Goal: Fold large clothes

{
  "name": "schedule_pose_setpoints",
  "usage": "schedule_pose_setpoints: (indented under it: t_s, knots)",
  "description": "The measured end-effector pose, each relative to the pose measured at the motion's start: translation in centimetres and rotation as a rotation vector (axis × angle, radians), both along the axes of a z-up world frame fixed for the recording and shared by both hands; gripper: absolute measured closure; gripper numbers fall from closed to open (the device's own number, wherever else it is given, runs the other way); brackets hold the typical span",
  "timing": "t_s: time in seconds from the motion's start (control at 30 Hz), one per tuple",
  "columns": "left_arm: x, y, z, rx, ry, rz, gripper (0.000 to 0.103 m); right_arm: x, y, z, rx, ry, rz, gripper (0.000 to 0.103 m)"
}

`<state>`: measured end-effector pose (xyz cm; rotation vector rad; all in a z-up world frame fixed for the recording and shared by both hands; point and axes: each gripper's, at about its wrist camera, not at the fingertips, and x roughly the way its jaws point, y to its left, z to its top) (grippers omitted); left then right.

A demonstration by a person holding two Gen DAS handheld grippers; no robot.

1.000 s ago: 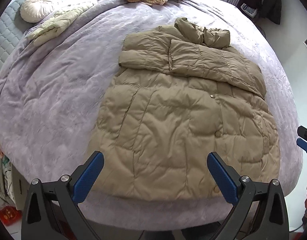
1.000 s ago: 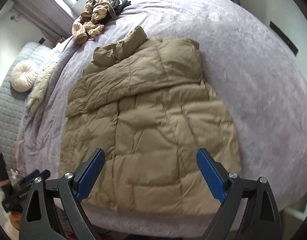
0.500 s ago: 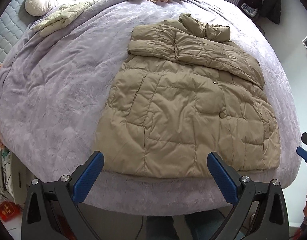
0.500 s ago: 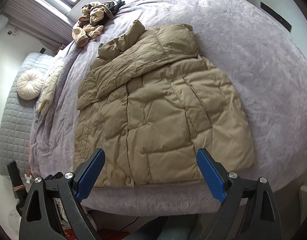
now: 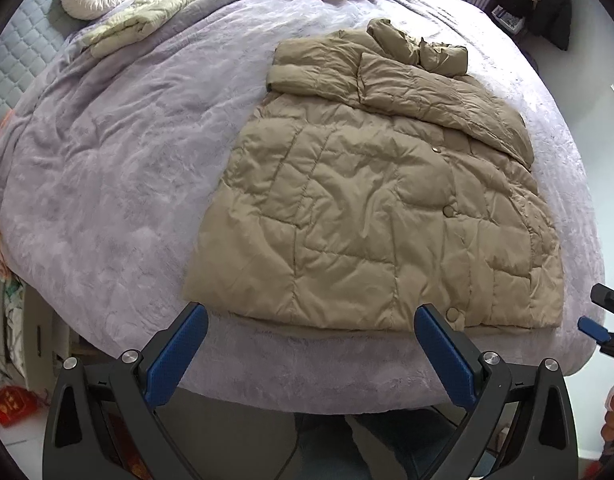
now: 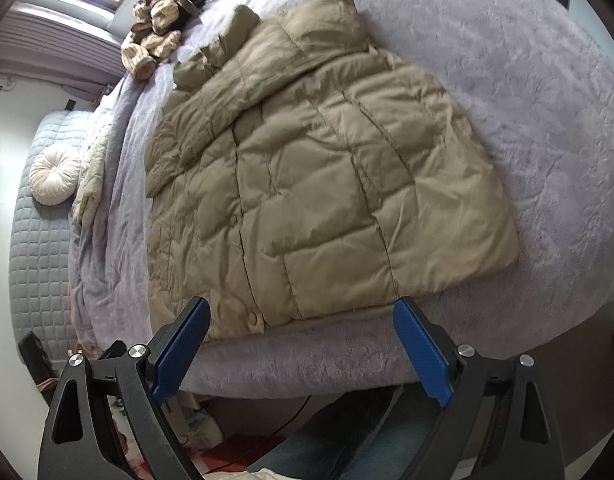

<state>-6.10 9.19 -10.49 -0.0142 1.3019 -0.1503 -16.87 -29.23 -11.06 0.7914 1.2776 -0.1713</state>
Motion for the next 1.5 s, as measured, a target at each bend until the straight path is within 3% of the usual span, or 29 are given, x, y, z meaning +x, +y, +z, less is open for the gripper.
schedule_pose_setpoints:
  t_s: [0.17, 0.27, 0.57, 0.73, 0.87, 1.03, 1.07, 1.13, 1.2, 1.23, 1.27, 1.3, 1.33, 1.37, 1.5]
  knots:
    - [-0.6, -0.5, -1.8, 0.015, 0.049, 0.013, 0.000, -1.5, -1.6, -0.9, 0.062, 0.015, -0.047, 0.009]
    - [-0.9, -0.3, -3.1, -0.014, 0.072, 0.010, 0.000, -2.3, -3.0, -1.9, 0.096, 0.027, -0.097, 0.009]
    - [-1.1, 5.6, -10.6, -0.341, 0.237, 0.205, 0.000, -4.3, -3.5, -6.5, 0.281, 0.035, -0.232, 0.009]
    - [0.3, 6.6, -14.7, -0.488, 0.307, 0.288, 0.000, -5.4, -3.9, -10.0, 0.366, 0.036, -0.362, 0.009]
    - [2.2, 5.8, -15.5, -0.509, 0.303, 0.281, 0.000, -5.9, -4.5, -12.4, 0.398, 0.038, -0.465, 0.009]
    - [4.1, 5.0, -15.2, -0.516, 0.280, 0.252, 0.000, -5.4, -4.9, -14.0, 0.446, -0.031, -0.560, 0.009]
    - [4.4, 5.1, -15.2, -0.518, 0.278, 0.256, 0.003, -5.2, -4.9, -14.2, 0.454, -0.046, -0.573, 0.009]
    - [4.9, 5.2, -15.2, -0.511, 0.267, 0.258, 0.025, -4.7, -5.1, -14.4, 0.468, -0.066, -0.613, 0.009]
    - [5.4, 5.4, -15.3, -0.526, 0.264, 0.242, 0.081, -4.5, -5.2, -14.7, 0.477, -0.080, -0.642, 0.011]
    - [5.7, 5.6, -15.3, -0.553, 0.262, 0.239, 0.088, -4.5, -5.4, -14.8, 0.482, -0.088, -0.656, 0.022]
    - [5.9, 5.8, -14.9, -0.575, 0.252, 0.241, 0.089, -4.5, -5.3, -14.9, 0.491, -0.097, -0.671, 0.044]
    - [6.2, 5.9, -14.2, -0.581, 0.232, 0.234, 0.092, -4.5, -5.4, -15.1, 0.496, -0.096, -0.679, 0.058]
    - [6.4, 5.9, -13.5, -0.587, 0.217, 0.223, 0.092, -4.7, -5.4, -15.2, 0.500, -0.096, -0.685, 0.086]
    - [6.6, 5.9, -12.5, -0.595, 0.193, 0.211, 0.092, -4.7, -5.5, -15.1, 0.499, -0.099, -0.692, 0.092]
    - [7.8, 6.0, -8.2, -0.628, 0.108, 0.166, 0.092, -3.9, -6.2, -13.1, 0.459, -0.147, -0.624, 0.094]
